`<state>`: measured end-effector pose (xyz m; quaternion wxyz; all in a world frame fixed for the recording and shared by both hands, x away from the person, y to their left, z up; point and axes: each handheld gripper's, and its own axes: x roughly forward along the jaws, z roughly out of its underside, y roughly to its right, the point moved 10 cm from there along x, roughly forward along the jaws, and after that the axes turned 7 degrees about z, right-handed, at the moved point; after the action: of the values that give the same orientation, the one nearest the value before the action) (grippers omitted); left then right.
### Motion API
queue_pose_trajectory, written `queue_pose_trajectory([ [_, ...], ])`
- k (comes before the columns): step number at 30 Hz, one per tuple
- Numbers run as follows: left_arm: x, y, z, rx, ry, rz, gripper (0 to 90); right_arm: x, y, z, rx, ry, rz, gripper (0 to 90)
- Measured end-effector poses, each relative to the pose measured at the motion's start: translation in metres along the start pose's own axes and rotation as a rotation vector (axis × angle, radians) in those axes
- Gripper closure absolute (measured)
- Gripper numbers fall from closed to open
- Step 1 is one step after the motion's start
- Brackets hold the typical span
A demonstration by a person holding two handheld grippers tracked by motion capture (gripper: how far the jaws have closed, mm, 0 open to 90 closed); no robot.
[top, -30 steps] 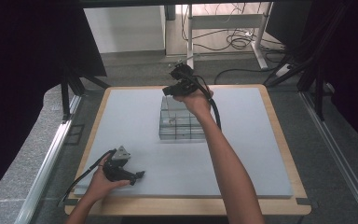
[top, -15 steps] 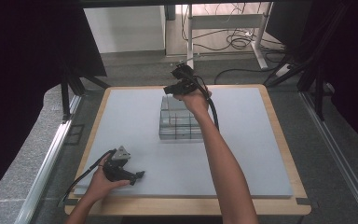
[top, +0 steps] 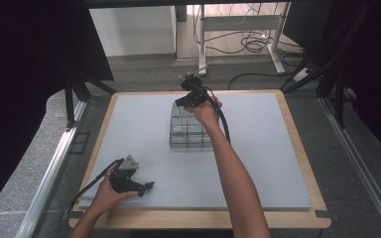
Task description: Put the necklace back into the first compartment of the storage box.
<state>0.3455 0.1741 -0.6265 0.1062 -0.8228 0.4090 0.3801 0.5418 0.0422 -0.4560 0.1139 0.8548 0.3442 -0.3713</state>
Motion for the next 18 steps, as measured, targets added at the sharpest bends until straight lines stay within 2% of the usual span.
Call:
queue_pose_trajectory([
  [6, 0.0, 0.0, 0.0, 0.001, -0.001, -0.001, 1.2, 0.009, 0.001, 0.009, 0.002, -0.021, 0.003, 84.4],
  [9, 0.0, 0.0, 0.0, 0.001, 0.0, 0.0, 1.2, 0.013, 0.005, 0.013, 0.003, -0.03, 0.023, 84.4],
  [14, 0.0, 0.0, 0.0, 0.001, 0.0, 0.001, 1.2, 0.004, 0.012, 0.003, 0.024, 0.011, 0.045, 84.4],
  [16, 0.0, 0.0, 0.0, 0.002, 0.0, 0.001, 1.2, -0.007, 0.015, -0.01, 0.027, 0.058, 0.069, 84.4],
  [18, 0.0, 0.0, 0.0, 0.002, 0.0, 0.001, 1.2, -0.01, 0.016, -0.013, 0.029, 0.07, 0.076, 84.4],
])
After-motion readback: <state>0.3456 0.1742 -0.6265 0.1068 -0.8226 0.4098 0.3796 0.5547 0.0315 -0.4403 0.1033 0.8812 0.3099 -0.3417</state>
